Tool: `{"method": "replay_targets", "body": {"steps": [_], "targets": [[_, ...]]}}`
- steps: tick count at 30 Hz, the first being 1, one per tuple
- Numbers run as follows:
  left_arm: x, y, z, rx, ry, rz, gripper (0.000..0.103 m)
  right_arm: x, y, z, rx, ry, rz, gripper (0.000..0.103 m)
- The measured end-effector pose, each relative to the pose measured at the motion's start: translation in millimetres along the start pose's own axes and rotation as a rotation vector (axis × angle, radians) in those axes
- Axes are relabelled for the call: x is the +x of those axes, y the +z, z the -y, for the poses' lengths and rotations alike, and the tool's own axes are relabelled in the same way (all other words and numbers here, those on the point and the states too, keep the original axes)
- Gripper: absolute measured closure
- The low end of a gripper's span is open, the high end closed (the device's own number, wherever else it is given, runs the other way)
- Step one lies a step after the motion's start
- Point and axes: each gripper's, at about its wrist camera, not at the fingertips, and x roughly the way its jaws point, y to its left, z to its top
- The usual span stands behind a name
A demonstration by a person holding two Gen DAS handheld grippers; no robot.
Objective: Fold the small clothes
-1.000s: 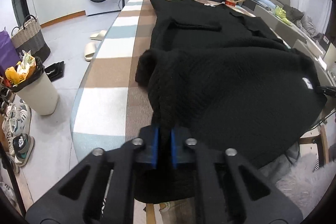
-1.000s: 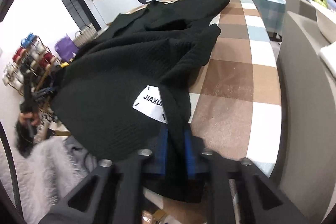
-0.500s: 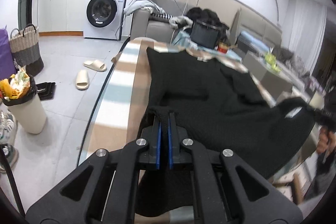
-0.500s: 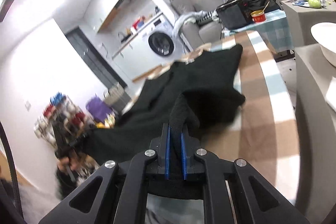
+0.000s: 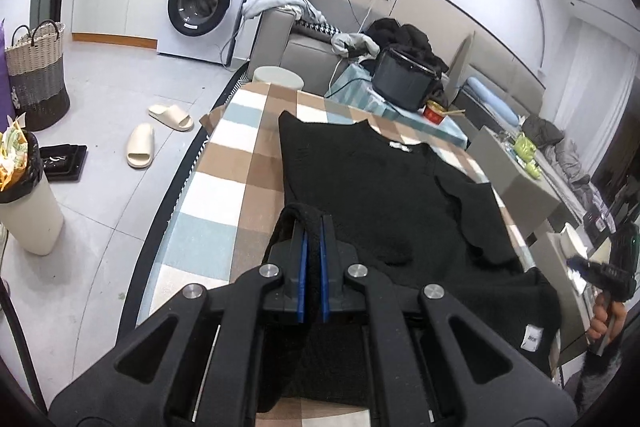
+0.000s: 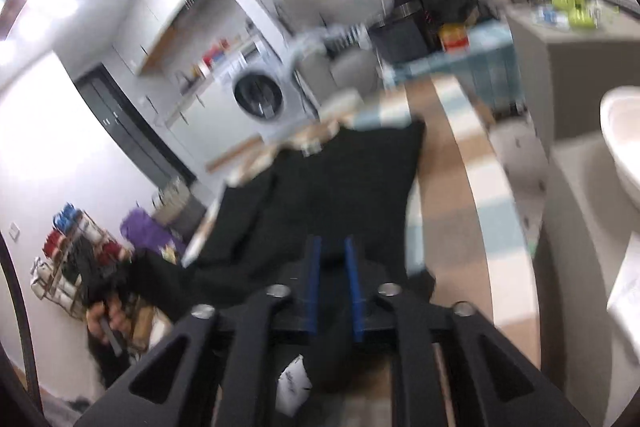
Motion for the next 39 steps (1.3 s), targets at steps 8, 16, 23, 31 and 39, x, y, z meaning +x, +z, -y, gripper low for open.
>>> {"method": "replay_targets", "body": {"steps": [8, 16, 23, 31, 39], "targets": [[-5.6, -19.6, 0.1, 0.025, 0.028, 0.015, 0.100, -15.3, -72.0, 22.9, 0.011, -0.027, -0.100, 0.055], [-20.0, -30.6, 4.9, 0.042, 0.034, 0.028, 0.100, 12.1, -113.8, 26.7, -0.029, 0.026, -0.194, 0.056], [-27.4, -29.0, 8.8, 0.045, 0.023, 0.031, 0.100, 15.9, -100.2, -1.4, -0.147, 0.136, -0.105, 0.098], [-21.3, -4.8, 7.4, 0.003, -0.038, 0.030, 0.100, -9.9, -16.9, -9.9, -0.031, 0.298, 0.205, 0.098], [35.0, 47.8, -18.1, -0.077, -0.026, 0.021, 0.100, 62.9, 86.0, 41.7, 0.283, 0.082, 0.232, 0.098]]}}
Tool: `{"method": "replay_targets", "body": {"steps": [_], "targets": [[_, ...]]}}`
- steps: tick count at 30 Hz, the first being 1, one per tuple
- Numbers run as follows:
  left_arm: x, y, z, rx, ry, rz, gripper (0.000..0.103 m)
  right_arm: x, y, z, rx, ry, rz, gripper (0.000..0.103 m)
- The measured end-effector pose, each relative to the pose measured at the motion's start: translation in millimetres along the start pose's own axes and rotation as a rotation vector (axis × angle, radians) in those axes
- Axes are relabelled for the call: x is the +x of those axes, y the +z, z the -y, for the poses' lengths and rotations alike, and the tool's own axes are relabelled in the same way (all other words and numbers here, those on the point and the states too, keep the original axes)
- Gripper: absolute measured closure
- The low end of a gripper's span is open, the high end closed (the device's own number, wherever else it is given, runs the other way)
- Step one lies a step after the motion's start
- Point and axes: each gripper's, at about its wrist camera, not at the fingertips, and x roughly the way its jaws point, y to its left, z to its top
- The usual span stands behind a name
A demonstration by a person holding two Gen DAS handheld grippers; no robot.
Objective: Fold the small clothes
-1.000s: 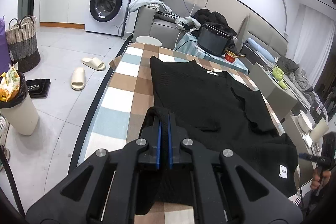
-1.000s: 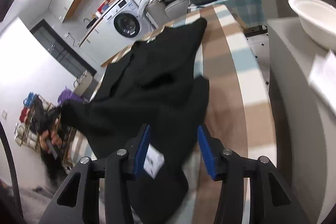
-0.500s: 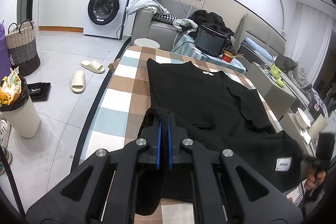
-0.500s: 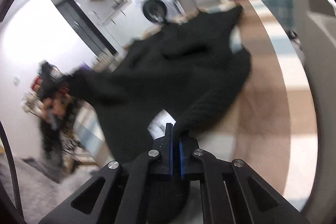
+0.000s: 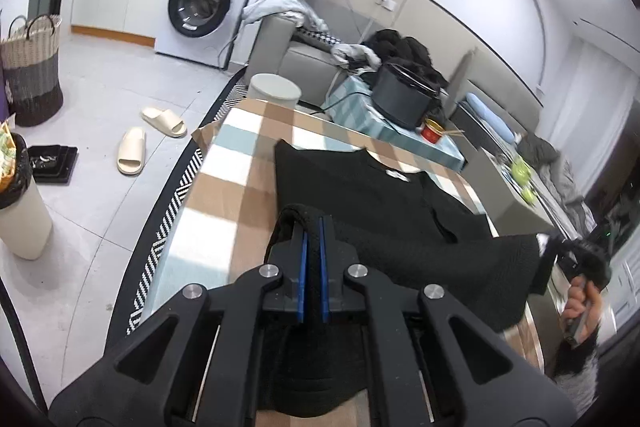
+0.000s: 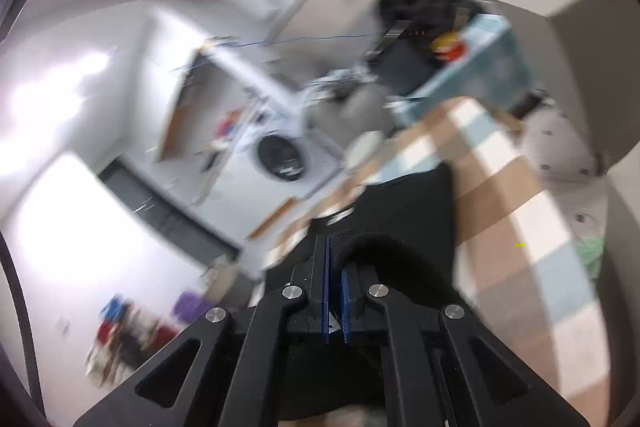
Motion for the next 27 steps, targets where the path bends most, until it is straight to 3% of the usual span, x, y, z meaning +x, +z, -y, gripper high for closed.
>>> {"method": "replay_targets", "body": {"steps": [3, 4, 7, 8, 10, 13, 15, 18, 23, 27], "targets": [[35.2, 7.8, -14.5, -0.008, 0.072, -0.052, 0.097, 44.7, 10.2, 18.3, 0.005, -0.111, -0.121, 0.096], [43.4, 6.7, -18.0, -0.002, 0.105, -0.066, 0.090, 51.8, 8.3, 23.4, 0.005, -0.139, -0.151, 0.093], [59.0, -5.7, -31.8, -0.012, 0.129, -0.104, 0.061, 45.7, -5.8, 33.8, -0.046, -0.181, -0.176, 0.071], [60.8, -11.8, -35.9, -0.031, 0.122, -0.115, 0.052, 40.3, -12.5, 37.5, -0.056, -0.190, -0.178, 0.056], [67.8, -28.6, -41.3, -0.044, 0.099, -0.166, 0.045, 27.0, -25.7, 41.5, -0.075, -0.196, -0.191, 0.053], [82.0, -51.7, -32.9, 0.003, 0.059, -0.260, 0.045, 18.7, -47.8, 43.3, -0.115, -0.205, -0.253, 0.048], [88.9, -62.4, -22.1, 0.060, 0.041, -0.274, 0.045, 20.4, -62.5, 40.4, -0.163, -0.215, -0.293, 0.045], [97.4, -73.5, -7.7, 0.127, 0.080, -0.270, 0.045, 28.0, -75.9, 33.7, -0.251, -0.243, -0.319, 0.045], [106.9, -85.0, 11.6, 0.199, 0.111, -0.290, 0.070, 46.9, -85.7, 23.2, -0.330, -0.283, -0.349, 0.045], [97.8, -94.9, 26.8, 0.263, 0.126, -0.291, 0.074, 56.3, -91.5, 16.7, -0.384, -0.308, -0.383, 0.047]]}}
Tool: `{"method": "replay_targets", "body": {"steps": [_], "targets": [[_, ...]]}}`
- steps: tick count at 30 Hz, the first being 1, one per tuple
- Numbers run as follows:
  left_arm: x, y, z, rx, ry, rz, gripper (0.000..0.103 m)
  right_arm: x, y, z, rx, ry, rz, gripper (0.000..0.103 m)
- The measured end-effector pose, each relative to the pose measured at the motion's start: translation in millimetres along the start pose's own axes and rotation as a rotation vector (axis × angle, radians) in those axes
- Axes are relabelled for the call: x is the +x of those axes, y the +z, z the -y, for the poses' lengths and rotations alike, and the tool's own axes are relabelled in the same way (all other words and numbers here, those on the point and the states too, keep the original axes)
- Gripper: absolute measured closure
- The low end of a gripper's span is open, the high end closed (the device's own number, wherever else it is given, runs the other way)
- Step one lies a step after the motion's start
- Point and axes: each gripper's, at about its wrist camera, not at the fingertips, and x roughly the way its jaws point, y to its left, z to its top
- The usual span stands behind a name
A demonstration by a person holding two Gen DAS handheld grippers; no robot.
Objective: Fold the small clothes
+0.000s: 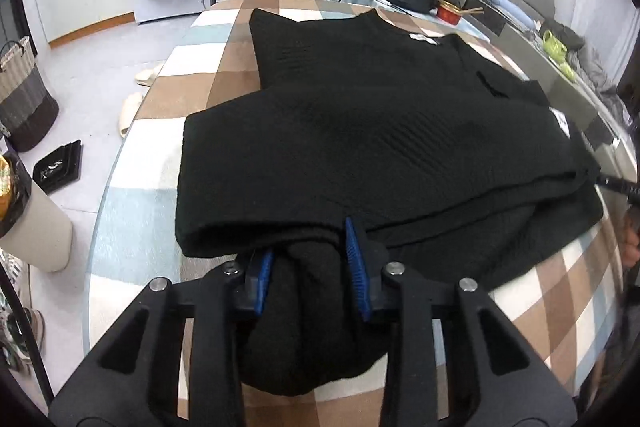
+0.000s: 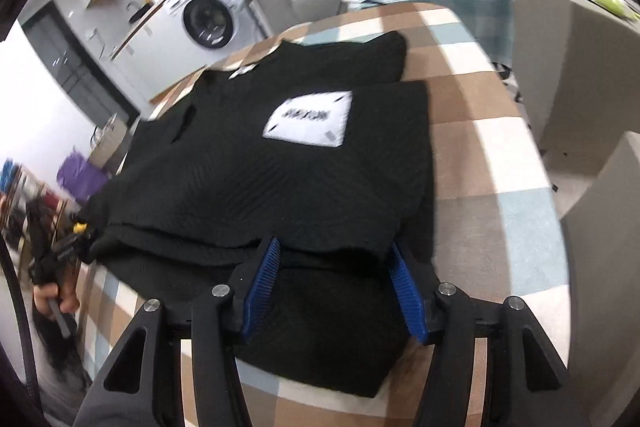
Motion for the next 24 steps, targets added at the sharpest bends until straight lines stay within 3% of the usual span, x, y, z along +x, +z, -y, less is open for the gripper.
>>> {"method": "replay_targets", "body": {"steps": [4, 11, 19, 24], "targets": [[-13.2, -17.2, 8.9, 0.028, -0.002, 0.001, 0.075, 0.9, -9.7, 3.8, 0.021, 0.024, -0.040, 0.053], [-47.5, -58.3, 19.8, 0.054, 0.003, -0.002, 0.074, -15.0, -39.0, -1.8, -0.011, 0.040, -0.037, 0.060], [-97.0, -118.5, 22.6, 0.045, 0.028, 0.005, 0.073, -43.7, -92.9, -17.2, -0.072, 0.077, -0.061, 0.060], [-118.1, -116.7, 2.9, -0.034, 0.024, 0.053, 0.073, -69.3, -91.2, 9.0, 0.039, 0.150, 0.033, 0.059]]}}
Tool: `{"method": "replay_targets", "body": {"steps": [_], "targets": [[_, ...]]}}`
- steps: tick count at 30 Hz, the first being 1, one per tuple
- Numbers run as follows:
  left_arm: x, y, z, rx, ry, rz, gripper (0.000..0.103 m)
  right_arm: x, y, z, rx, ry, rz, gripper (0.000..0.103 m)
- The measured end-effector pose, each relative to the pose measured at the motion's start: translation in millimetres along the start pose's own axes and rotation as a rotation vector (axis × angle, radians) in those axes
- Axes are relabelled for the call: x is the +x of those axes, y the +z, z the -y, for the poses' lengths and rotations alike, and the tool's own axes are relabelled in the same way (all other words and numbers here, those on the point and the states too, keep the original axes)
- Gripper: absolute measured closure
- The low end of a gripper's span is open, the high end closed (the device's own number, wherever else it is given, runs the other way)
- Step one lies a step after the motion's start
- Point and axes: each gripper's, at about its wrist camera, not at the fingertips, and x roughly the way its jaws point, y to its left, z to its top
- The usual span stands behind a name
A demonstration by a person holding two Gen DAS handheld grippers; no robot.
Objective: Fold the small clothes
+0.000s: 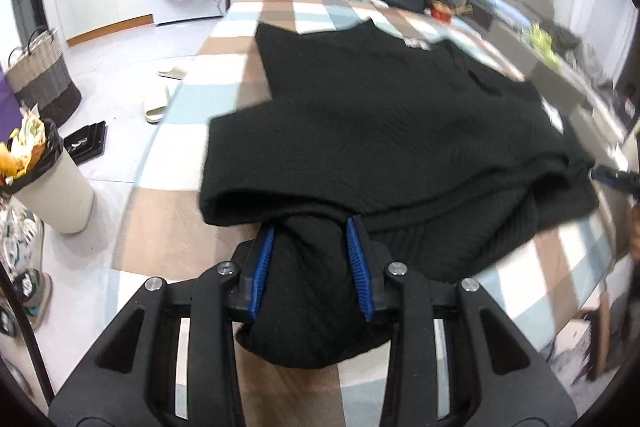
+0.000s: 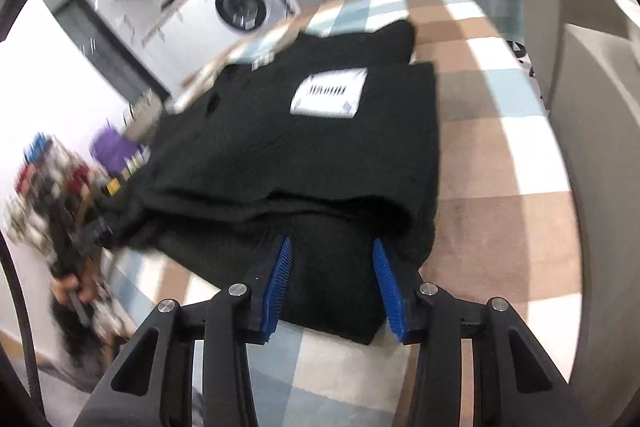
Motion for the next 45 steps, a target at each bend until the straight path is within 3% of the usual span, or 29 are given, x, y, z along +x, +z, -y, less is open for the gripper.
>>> {"method": "replay_targets", "body": {"steps": [3, 6, 12, 19, 30, 34, 39, 44, 45], "targets": [[-5.5, 9.2, -11.9, -0.037, 0.021, 0.033, 0.073, -8.1, 10.1, 13.5, 0.063, 0.051, 0.048, 0.059], [-1.3, 26.0, -27.3, -0.091, 0.042, 0.047, 0.073, 0.1, 19.0, 23.0, 0.107, 0.039, 0.037, 0.059], [-0.3, 33.1, -56.9, -0.204, 0.052, 0.053, 0.073, 0.5, 19.1, 41.2, 0.200, 0.096, 0.041, 0.059], [-4.1, 28.1, -59.7, -0.193, 0.067, 0.056, 0.073, -10.7, 19.4, 46.1, 0.198, 0.039, 0.077, 0.059], [-10.7, 25.6, -65.8, -0.228, 0.091, 0.062, 0.067, 19.0, 29.3, 54.7, 0.247, 0.107, 0.031, 0.059], [-13.9, 24.1, -67.6, -0.226, 0.097, 0.066, 0.066, 12.5, 30.7, 51.5, 0.247, 0.156, 0.045, 0.059], [-11.9, 24.4, -66.0, -0.221, 0.095, 0.058, 0.066, 17.5, 24.9, 56.6, 0.267, 0.150, -0.005, 0.059], [-9.0, 27.9, -61.3, -0.214, 0.090, 0.057, 0.066, 23.7, 23.6, 60.9, 0.298, 0.175, 0.003, 0.059], [-8.6, 28.2, -61.1, -0.213, 0.090, 0.056, 0.066, 24.4, 25.1, 60.7, 0.297, 0.169, 0.008, 0.065]]}}
